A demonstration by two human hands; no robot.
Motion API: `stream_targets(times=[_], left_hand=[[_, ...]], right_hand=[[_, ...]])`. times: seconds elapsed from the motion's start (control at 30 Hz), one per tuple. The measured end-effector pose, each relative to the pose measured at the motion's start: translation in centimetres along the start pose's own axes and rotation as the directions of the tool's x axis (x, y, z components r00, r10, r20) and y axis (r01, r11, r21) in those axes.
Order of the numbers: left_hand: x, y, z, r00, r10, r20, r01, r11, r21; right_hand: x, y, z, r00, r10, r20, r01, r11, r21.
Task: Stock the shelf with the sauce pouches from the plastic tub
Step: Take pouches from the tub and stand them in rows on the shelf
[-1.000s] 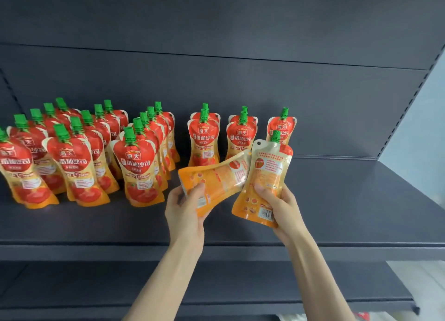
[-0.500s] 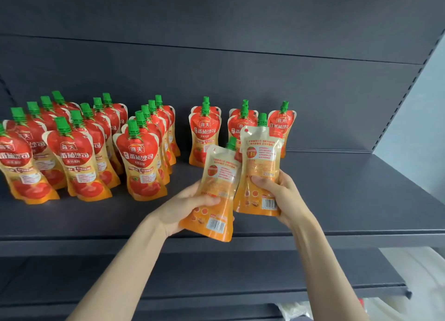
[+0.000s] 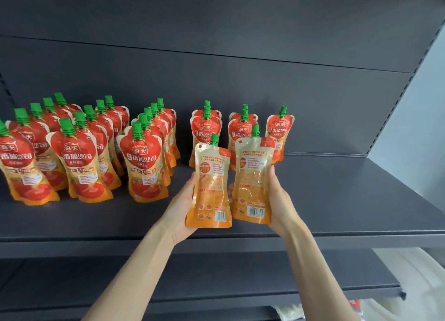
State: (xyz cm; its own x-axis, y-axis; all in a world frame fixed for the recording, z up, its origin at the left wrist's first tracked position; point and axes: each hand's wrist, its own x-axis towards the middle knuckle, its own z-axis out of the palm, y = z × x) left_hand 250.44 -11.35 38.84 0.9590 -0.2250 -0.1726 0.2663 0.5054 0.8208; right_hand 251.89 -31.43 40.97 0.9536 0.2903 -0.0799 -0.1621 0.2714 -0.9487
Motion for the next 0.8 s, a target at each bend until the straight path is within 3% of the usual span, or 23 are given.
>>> stream_targets(times=[0.17,0.27,0.43,0.5,0.63,0.8], left_hand=[[-0.2,-0.1,-0.2,0.999,-0.002,0.044,0.002,1.000,-0.015],[0.1,0.1,-0.9,0.999,0.021,0.050,-0.024,0.997,0.067],[1.0,0.7,-0.7,0.996,0.084,-0.013,-0.081,0.986,0.148],[1.5,1.0,-0.3,0.984,0.159,-0.075,-0.137,0.960,0.245],[3.4,1.6,-0.2,0.912,0.385,-0.141,-0.245,0.787,0.566],[6.9,2.6,-0.6,0.869,0.462,-0.179,-0.301,0.779,0.550]], right_hand=[[0.2,0.4,0.4,0.999,-0.003,0.048,0.005,1.000,-0.029],[0.6,0.6,0.3,1.000,-0.014,0.022,0.017,0.989,-0.148],[1.8,1.1,0.4,0.994,-0.106,-0.042,0.097,0.981,-0.168],[2.5,1.3,0.4,0.984,-0.152,-0.091,0.128,0.965,-0.228],[4.0,0.9,0.4,0.959,-0.233,-0.163,0.185,0.946,-0.265],[7.0,-0.1,0.4,0.919,-0.326,-0.223,0.255,0.921,-0.294]])
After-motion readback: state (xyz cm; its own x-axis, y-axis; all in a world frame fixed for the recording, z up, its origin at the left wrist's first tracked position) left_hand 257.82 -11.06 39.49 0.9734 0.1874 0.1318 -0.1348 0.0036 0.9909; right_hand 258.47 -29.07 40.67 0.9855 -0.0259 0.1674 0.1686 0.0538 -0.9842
